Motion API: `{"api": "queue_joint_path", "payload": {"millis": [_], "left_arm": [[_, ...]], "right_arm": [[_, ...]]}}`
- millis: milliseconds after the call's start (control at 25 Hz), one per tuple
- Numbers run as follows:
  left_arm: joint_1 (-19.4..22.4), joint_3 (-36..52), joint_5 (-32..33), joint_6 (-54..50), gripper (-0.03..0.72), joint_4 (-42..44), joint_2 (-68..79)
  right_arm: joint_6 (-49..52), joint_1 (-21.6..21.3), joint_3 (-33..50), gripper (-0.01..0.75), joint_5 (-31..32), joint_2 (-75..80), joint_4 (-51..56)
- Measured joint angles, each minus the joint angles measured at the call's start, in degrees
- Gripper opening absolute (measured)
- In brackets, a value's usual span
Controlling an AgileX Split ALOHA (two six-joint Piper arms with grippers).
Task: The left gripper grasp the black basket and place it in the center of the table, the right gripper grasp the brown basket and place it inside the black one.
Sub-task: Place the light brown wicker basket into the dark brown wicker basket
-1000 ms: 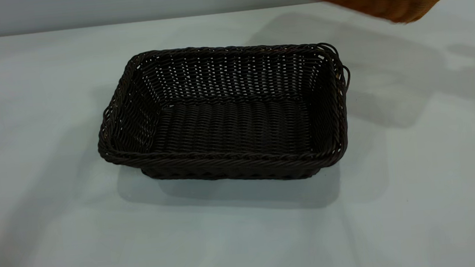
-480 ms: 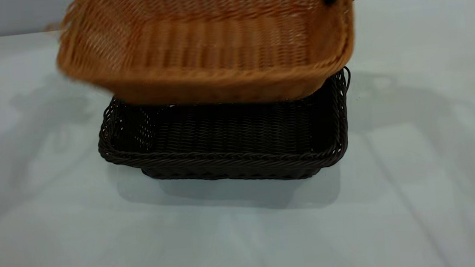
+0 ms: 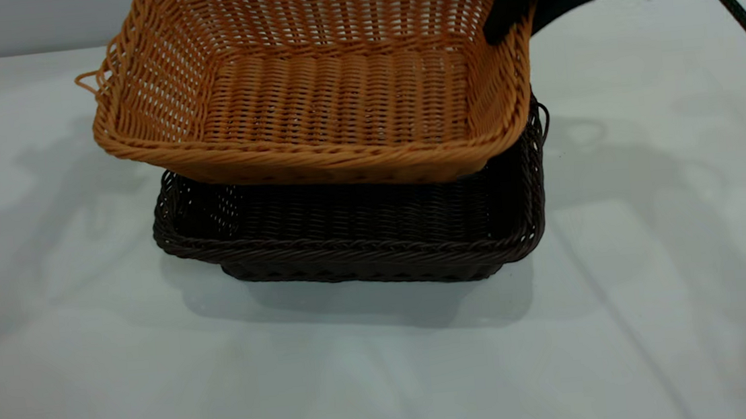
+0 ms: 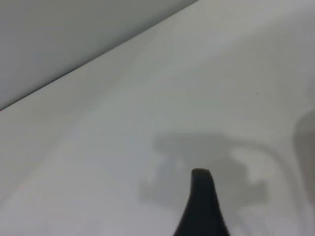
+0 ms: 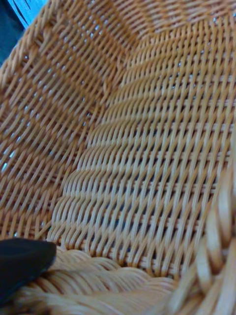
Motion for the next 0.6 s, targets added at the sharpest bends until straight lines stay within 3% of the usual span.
{"api": "queue_joint_path", "payload": {"millis": [600], "left_arm": [[0.00,0.00,-0.02,0.00,0.510,0.00,0.00]], "right_arm": [[-2.80,0.00,8.55,0.066,-3.82,0.00,2.16]]}}
